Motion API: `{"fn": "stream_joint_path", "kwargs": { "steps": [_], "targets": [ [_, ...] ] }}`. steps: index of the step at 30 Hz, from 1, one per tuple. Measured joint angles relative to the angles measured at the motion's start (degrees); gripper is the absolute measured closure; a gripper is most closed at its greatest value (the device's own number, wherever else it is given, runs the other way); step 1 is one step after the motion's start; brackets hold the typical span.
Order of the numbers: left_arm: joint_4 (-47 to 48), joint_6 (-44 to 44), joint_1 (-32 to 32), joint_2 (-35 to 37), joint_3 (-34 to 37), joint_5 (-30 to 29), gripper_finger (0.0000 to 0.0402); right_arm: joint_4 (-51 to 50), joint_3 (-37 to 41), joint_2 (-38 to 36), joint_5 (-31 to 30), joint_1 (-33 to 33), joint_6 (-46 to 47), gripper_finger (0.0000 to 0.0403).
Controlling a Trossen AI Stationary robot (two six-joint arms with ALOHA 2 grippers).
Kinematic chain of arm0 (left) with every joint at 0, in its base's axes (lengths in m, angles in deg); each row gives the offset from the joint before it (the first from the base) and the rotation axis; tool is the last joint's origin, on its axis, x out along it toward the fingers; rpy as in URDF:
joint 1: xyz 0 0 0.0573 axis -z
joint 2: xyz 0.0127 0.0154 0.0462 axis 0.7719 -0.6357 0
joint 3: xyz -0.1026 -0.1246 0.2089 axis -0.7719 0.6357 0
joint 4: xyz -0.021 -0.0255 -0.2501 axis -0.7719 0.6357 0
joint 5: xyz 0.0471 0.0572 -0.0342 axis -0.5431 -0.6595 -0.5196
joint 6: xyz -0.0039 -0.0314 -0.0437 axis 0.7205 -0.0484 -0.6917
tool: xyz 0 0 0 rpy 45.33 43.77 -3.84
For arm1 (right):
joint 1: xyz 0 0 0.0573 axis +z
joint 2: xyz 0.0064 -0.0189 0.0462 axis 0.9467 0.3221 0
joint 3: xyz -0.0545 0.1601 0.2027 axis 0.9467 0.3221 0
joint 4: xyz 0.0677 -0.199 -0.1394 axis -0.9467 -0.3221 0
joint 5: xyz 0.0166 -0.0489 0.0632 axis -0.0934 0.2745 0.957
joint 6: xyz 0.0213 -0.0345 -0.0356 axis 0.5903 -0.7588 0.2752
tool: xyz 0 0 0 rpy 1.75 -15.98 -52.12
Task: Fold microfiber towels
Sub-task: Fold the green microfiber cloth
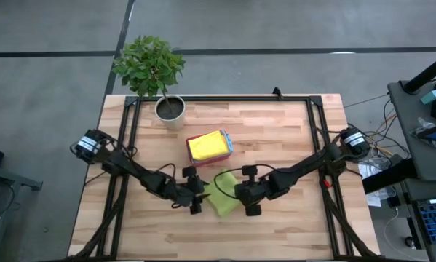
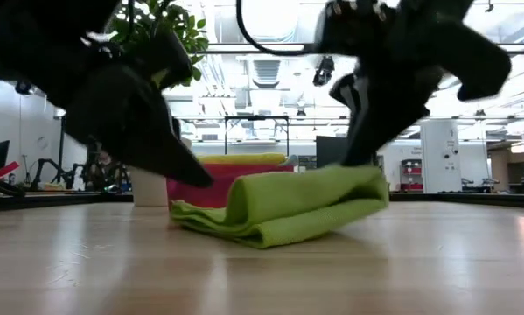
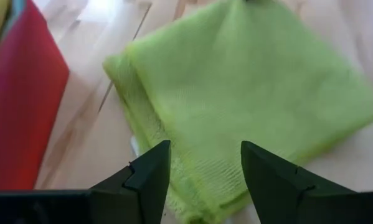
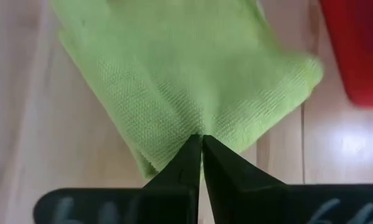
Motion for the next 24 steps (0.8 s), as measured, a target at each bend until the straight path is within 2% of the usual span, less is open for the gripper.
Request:
{"fn": "stream_joint_path", "kwargs": {
  "steps": [5,8,17,20,24],
  "targets": [
    [-0.77,0.31,0.99,1.36,-1.47,0.22,0.0222,1.97,-1.98,0.00,-0.26,0.00,-2.03,0.0394],
    [-1.13,0.77,1.77,0.63,-3.27,1.20,0.0222,-0.80,-2.05,0.00,-0.29,-0.09,-3.35,0.0394],
    [-7.28,2.15,1.40,-5.09,-5.31,3.57,0.0222,-0.51,-1.84,1.60,-0.04,-0.11,1.05,0.0392],
    [-9.12,1.86,1.31,-7.12,-5.27,3.75,0.0222,-0.92,-1.38,2.53,-0.04,-0.11,4.19,0.0378],
    [-9.07,-0.18,1.31,-8.51,-5.07,3.87,0.0222,-3.15,-1.24,2.59,2.83,-0.11,9.17,0.0336]
  ]
}}
